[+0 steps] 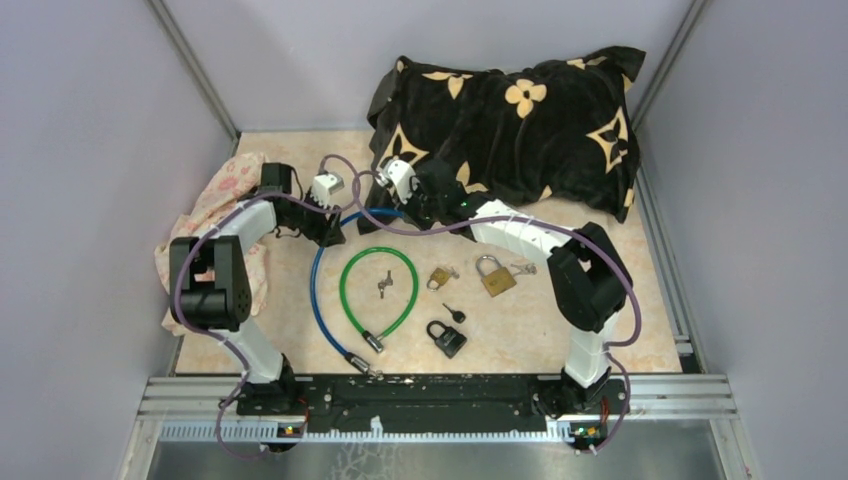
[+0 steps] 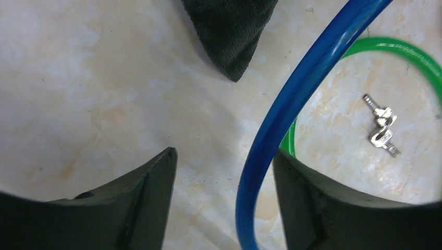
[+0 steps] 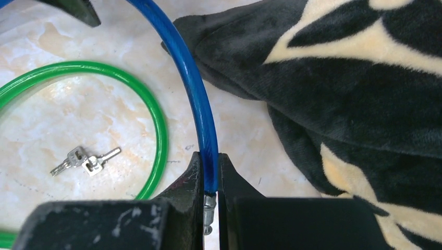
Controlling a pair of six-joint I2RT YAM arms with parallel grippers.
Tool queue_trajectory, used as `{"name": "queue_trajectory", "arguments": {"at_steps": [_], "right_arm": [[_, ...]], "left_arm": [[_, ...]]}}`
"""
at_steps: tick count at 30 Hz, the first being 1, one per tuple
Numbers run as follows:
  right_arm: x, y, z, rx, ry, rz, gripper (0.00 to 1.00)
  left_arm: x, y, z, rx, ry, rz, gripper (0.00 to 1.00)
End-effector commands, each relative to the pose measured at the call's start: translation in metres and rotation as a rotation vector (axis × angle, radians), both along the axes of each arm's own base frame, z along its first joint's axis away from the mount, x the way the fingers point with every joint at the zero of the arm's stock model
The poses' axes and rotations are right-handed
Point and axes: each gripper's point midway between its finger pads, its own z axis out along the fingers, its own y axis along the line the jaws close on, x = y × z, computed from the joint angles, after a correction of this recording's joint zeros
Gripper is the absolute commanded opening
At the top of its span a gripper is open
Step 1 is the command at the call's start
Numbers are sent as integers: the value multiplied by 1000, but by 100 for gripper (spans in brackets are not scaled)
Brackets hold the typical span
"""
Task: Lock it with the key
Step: Pick up the lock from the center of the board.
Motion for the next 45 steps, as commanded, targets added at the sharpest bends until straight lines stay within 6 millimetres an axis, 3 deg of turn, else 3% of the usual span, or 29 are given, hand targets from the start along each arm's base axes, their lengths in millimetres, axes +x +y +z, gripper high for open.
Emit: {"name": "queue_trajectory", "arguments": {"at_steps": [1,2,4,8,10,11,12,14,18,23,28,33,39,45], "right_arm": [[-8,9,56,154,-93,20,0],[-11,7,55,152,-90,21,0],[-18,2,47,143,-72,27,0],[-38,-1,36,142,63,92,4],[-42,-1,42,151,137,105,47],[-42,-2,45,154,162,100,63],[-41,-3,49,160,184,87,72],[-43,-2,50,164,235,92,78],[-52,1,38,164,322,108,75],[-63,4,40,171,338,152,68],[-84,9,55,209,376,245,67],[-81,1,71,210,355,211,67],[-98,10,45,202,439,244,56],[-112,21,44,222,472,290,54]], "left_arm": [[8,-2,12,4,-91,-60,57],[5,-5,16,-7,-94,-83,36],[-3,-12,28,-36,-106,-142,4],[-24,-15,50,-26,-140,-250,0],[-36,-19,53,47,-150,-328,0],[-40,-15,52,93,-154,-352,0],[-44,-10,53,137,-162,-374,0],[-50,-3,57,207,-195,-415,0],[-58,-4,80,265,-296,-480,0],[-68,-17,92,270,-370,-539,0],[-75,-22,91,291,-377,-565,0],[-77,-23,95,307,-434,-587,0],[-80,-28,100,290,-460,-594,0],[-85,-27,94,296,-466,-589,0]]}}
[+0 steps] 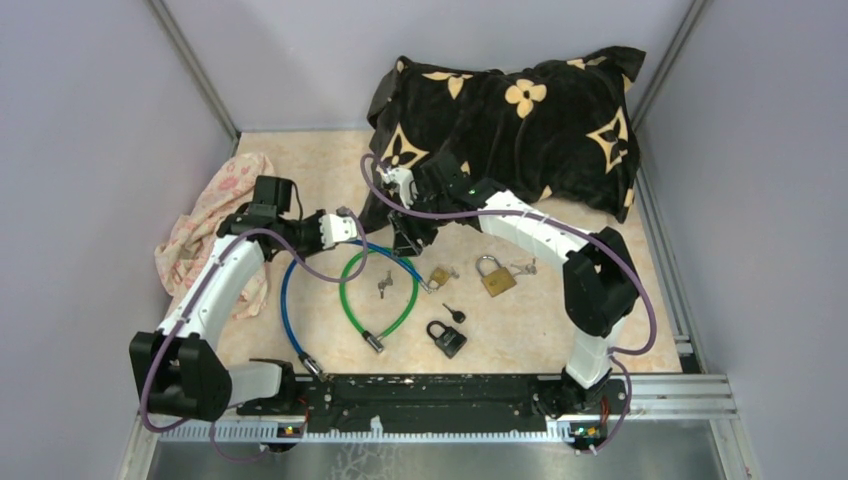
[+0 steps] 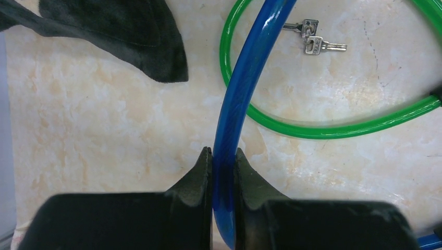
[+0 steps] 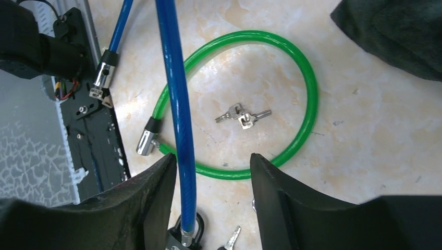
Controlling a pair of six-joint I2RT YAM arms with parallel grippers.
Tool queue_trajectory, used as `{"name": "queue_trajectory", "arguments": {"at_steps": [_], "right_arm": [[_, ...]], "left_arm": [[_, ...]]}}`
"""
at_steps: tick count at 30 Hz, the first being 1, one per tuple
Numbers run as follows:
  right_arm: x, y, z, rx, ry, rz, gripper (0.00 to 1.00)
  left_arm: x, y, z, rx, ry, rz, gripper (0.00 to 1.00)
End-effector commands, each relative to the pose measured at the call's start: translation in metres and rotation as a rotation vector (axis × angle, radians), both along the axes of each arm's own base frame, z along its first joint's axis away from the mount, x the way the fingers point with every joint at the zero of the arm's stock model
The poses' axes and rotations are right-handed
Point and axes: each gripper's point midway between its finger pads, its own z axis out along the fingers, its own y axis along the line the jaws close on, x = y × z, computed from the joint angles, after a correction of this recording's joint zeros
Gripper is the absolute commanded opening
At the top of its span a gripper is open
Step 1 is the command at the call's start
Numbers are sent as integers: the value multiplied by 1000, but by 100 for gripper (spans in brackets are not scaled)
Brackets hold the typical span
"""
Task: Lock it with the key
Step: Pick up the lock from the center of the board.
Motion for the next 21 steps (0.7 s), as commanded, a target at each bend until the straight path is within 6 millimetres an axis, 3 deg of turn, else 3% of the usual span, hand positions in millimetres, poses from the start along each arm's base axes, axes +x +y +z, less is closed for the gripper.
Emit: {"name": "queue_trajectory", "arguments": {"at_steps": [1,4,9,11,12,16,18,19,21], "right_arm": [[-13,15,16,70,-8,56,51],[-17,13,5,41,0,53,42],[-26,7,-9,22,39,60,43],[-26,6,-9,22,34,48,23],[-23,5,-8,22,23,30,2],[-17,6,15,69,-25,-19,0],[-17,9,38,131,-62,-22,0],[-19,9,50,166,-81,-17,0],[-24,6,74,232,-137,-7,0]], "left_arm": [[-2,-7,6,-21,-38,-33,0],[-2,-9,9,-38,-45,-27,0],[-4,-10,6,-50,-34,-22,0],[-5,-10,5,-49,-36,-26,0],[-4,-10,5,-52,-39,-26,0],[-5,-13,11,-98,-2,29,2],[-6,-16,16,-152,46,94,35],[-9,-18,18,-181,75,115,47],[-20,-20,19,-235,125,144,61]]}}
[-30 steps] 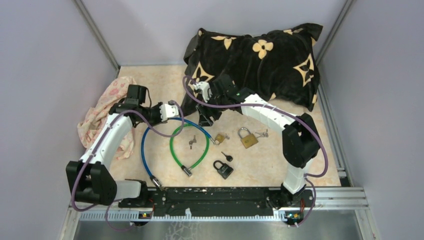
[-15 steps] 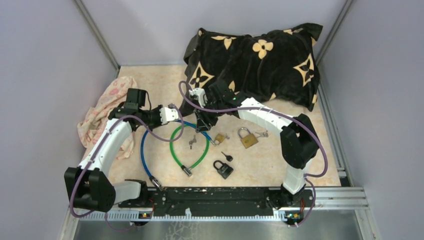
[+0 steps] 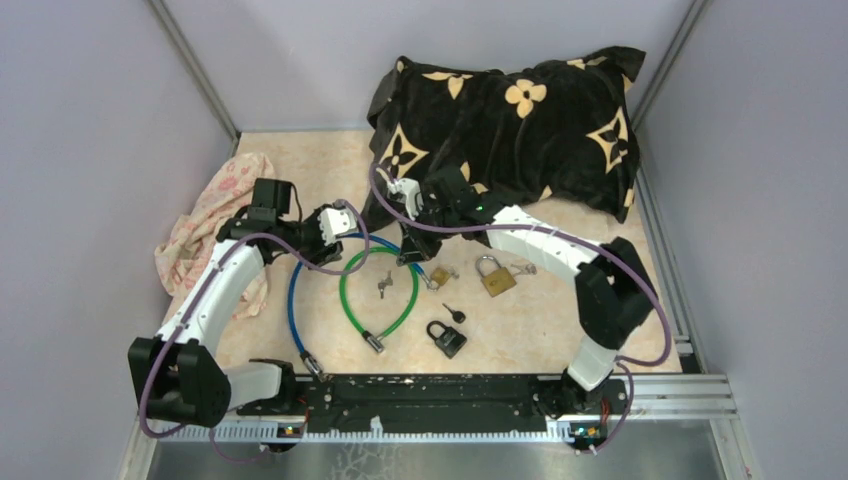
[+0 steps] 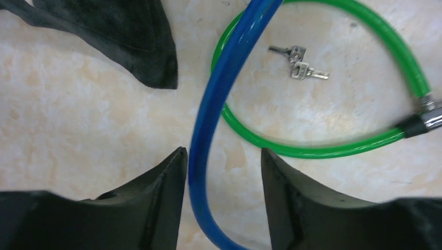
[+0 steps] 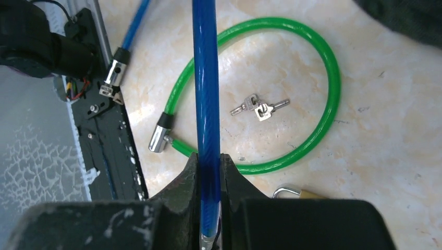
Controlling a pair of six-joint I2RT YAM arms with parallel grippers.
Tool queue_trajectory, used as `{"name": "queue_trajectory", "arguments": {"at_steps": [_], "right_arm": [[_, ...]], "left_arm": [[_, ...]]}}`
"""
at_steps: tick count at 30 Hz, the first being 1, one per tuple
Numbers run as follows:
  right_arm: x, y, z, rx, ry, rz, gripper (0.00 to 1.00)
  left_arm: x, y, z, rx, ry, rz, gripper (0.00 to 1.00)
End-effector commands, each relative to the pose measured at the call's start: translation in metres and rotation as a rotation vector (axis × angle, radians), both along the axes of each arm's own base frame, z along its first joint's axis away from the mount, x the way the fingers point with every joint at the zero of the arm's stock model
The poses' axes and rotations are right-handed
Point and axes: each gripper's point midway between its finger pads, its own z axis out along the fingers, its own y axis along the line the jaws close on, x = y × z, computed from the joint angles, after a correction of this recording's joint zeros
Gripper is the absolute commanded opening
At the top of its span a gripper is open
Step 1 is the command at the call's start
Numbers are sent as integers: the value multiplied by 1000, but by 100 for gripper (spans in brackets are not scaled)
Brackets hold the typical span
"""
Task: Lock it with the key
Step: Pick up the lock from the center of the board.
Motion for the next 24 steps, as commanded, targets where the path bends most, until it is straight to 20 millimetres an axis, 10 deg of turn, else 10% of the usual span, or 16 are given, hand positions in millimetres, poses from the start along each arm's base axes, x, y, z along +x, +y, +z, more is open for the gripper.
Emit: {"name": "queue_trajectory", "arguments": {"at_steps": [1,6,24], "right_arm": [[-2,5,101,258,-215,7,0],[2,-33,145,406,-213,-46,0],[-44,-103,287,599,-569,-92,0]], "left_arm": [[-21,-14,21,-181,92,82,67],[-38,-6,33,-315,121,229,98],[-72,-10,61,-497,-7,277,99]]}}
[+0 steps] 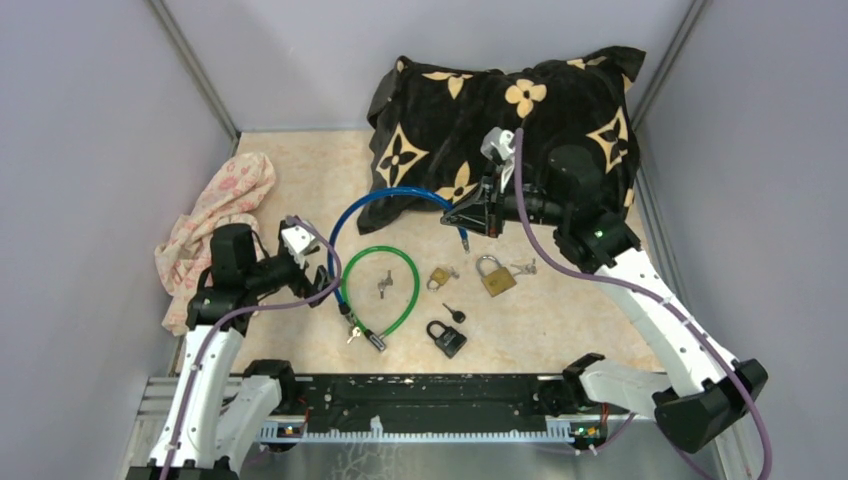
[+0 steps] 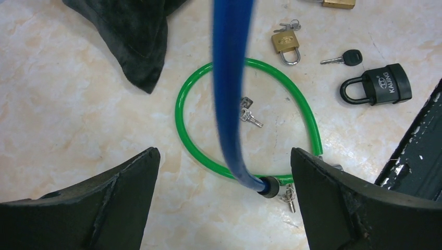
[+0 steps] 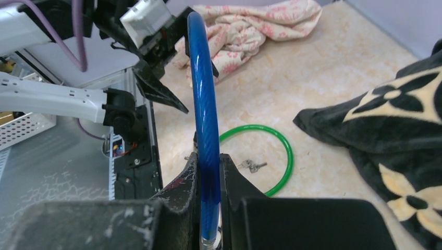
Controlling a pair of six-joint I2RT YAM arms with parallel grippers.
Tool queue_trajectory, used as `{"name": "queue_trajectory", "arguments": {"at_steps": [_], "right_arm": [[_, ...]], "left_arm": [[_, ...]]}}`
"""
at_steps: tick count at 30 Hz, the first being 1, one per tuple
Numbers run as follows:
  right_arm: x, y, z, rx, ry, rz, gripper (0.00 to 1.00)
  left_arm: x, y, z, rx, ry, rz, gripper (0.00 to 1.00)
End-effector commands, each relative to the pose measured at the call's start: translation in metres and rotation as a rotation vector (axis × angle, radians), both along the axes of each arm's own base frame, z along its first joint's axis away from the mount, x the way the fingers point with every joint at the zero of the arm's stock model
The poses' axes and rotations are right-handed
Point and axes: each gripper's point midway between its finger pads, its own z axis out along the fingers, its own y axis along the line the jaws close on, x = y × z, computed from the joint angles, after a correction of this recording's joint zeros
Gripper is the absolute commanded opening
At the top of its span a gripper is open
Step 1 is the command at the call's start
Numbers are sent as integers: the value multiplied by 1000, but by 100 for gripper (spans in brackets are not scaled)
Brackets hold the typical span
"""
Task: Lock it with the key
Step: Pick up the lock from the center of the board, then lock the lock.
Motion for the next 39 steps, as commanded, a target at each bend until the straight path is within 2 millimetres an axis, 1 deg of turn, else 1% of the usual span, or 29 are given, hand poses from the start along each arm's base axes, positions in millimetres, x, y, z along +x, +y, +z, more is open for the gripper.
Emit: {"name": "queue_trajectory", "arguments": {"at_steps": [1,4,7,11,15,16,18,23,25,28,31,34,37,39], "right_arm": [[-16,-13,93,160,-239,-23,0],[-23,-18,122,209,-297,-34,0],[-23,-23,143,236,-345,-73,0],[-20,-25,161,256,-379,-94,0],[-16,-22,176,276,-391,-89,0],[-16,-21,180,283,-397,-87,0],[-15,-20,190,301,-410,-85,0],[-14,-13,202,313,-414,-40,0],[-14,-11,205,318,-412,-27,0],[-14,-8,208,317,-411,-7,0],[-19,-7,210,314,-418,16,0],[-24,-7,211,311,-424,37,0],[-25,-6,209,300,-419,56,0],[-25,-5,206,293,-418,65,0]], "left_arm": [[-2,-11,17,-70,-54,-50,99],[-12,-22,33,-117,-91,-116,99],[-30,-35,44,-177,-116,-213,99],[-51,-46,44,-262,-84,-282,99],[-61,-57,41,-414,13,-311,96],[-59,-60,46,-450,-6,-316,96],[-57,-62,49,-514,-11,-290,95],[-48,-65,42,-595,-36,-221,96],[-39,-65,38,-613,-9,-166,96],[-21,-60,33,-615,26,-69,96],[-11,-56,31,-597,41,-16,95],[-11,-57,35,-596,13,-40,93],[-23,-65,39,-600,-20,-143,90],[-26,-67,41,-618,-35,-168,90]]}}
